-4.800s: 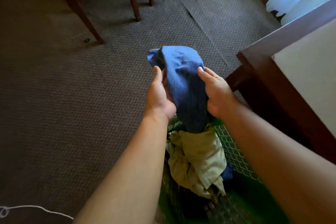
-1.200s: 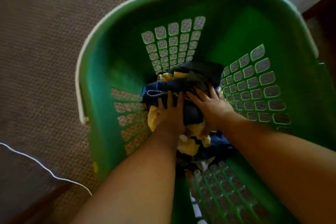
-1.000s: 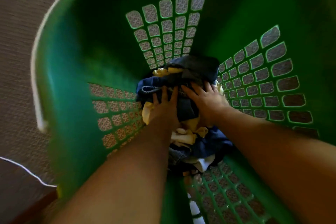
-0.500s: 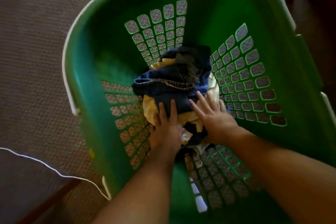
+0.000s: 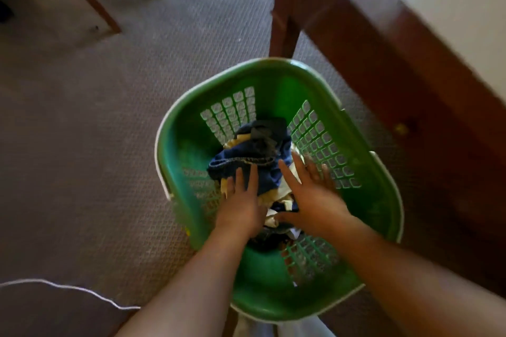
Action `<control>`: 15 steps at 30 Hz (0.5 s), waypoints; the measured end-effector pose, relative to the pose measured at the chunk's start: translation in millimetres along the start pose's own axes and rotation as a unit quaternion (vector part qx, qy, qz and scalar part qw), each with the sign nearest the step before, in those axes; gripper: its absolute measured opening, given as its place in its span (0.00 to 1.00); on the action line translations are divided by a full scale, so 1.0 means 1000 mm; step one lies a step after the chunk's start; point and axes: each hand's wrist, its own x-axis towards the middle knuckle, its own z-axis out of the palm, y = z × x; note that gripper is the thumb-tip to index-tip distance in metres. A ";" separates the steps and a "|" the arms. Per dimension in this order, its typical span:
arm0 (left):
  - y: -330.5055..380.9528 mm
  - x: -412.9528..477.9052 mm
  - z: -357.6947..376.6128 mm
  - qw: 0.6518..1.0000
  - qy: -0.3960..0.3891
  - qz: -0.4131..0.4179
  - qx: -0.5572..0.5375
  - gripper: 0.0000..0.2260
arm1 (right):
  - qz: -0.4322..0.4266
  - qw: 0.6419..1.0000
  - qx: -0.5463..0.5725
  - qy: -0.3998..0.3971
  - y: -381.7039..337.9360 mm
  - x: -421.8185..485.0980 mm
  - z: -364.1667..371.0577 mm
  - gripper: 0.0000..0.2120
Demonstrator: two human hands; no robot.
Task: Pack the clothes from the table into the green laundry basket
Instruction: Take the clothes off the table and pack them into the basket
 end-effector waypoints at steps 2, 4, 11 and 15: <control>0.002 -0.023 -0.025 1.000 0.012 0.019 0.006 0.41 | -0.012 0.998 0.033 0.046 -0.008 -0.028 -0.027 0.44; 0.006 -0.047 -0.047 0.999 0.034 0.030 0.005 0.40 | -0.005 0.995 0.045 0.085 -0.017 -0.054 -0.049 0.40; 0.044 -0.126 -0.115 0.983 0.106 0.145 0.020 0.38 | 0.060 0.973 0.175 0.139 -0.041 -0.131 -0.111 0.36; 0.079 -0.172 -0.152 0.962 0.146 0.227 0.035 0.37 | 0.084 0.947 0.189 0.245 -0.048 -0.185 -0.133 0.32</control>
